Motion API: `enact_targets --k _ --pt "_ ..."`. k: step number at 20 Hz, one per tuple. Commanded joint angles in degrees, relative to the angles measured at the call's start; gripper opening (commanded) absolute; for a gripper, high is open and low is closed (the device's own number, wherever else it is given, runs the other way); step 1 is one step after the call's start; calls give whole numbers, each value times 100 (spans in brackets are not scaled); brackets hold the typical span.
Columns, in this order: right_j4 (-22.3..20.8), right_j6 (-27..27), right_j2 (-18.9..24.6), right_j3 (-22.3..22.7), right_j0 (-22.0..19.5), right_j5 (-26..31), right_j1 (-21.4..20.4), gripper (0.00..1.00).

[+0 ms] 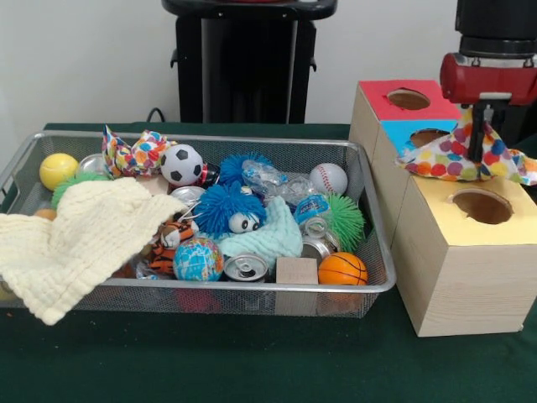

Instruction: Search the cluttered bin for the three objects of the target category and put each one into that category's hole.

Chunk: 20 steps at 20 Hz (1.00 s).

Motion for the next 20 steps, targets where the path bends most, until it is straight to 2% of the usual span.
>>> enact_targets --k 1,3,5,8,11,15,20 --pt "240 1212 226 -612 225 -331 696 0" --pt "166 1271 -132 -797 404 -498 862 0" --pt "111 1187 -174 -864 396 -540 945 0" --pt "117 1034 -14 -869 298 -240 993 0" --pt "78 809 32 -1106 186 220 995 0" --pt "61 774 48 -1140 109 334 1053 0" --pt "-159 736 -474 -1048 186 556 868 0"
